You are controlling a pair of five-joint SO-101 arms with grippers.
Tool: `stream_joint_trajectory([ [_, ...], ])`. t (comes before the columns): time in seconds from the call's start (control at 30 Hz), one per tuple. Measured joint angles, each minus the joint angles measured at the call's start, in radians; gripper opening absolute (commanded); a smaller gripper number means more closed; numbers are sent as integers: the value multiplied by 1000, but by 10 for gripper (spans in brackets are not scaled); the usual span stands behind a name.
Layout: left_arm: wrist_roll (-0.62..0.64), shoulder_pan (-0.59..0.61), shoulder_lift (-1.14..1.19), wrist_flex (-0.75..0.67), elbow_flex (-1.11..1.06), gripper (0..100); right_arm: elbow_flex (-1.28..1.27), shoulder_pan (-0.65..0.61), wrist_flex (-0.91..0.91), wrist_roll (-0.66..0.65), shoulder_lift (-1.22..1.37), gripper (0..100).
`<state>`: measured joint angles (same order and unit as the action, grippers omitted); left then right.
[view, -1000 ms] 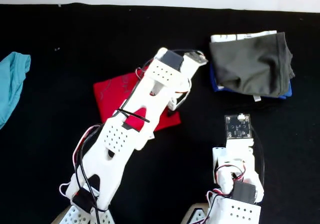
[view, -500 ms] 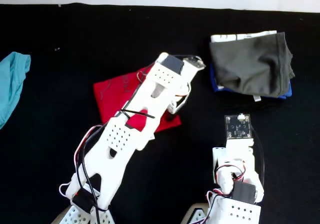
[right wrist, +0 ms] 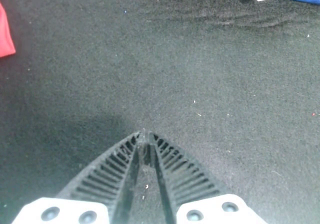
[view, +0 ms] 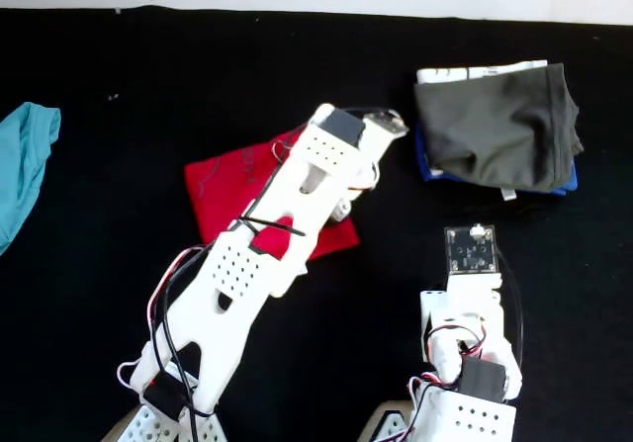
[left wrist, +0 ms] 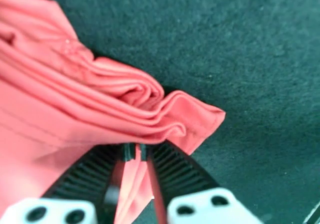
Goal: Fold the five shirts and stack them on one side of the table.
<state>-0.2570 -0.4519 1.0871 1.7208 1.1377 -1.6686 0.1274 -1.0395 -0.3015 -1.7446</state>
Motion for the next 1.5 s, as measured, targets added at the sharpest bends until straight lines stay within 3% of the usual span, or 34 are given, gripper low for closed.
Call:
stream_joint_trajectory([
  [0.3,54,-57,-2,37,103,8,0,0,0,0,0,7],
  [0.63,91,-140,-176,37,-189,10,0,0,0,0,0,7],
  [0.73,91,-129,-176,37,-222,41,0,0,0,0,0,7],
  [0.9,91,-107,-176,37,-226,175,0,0,0,0,0,7],
  [1.07,91,-84,-196,37,-226,162,0,0,0,0,0,7],
  [1.33,91,21,-411,37,-238,160,0,0,0,0,0,7],
  [1.5,91,98,-404,37,-382,133,0,0,0,0,0,7],
])
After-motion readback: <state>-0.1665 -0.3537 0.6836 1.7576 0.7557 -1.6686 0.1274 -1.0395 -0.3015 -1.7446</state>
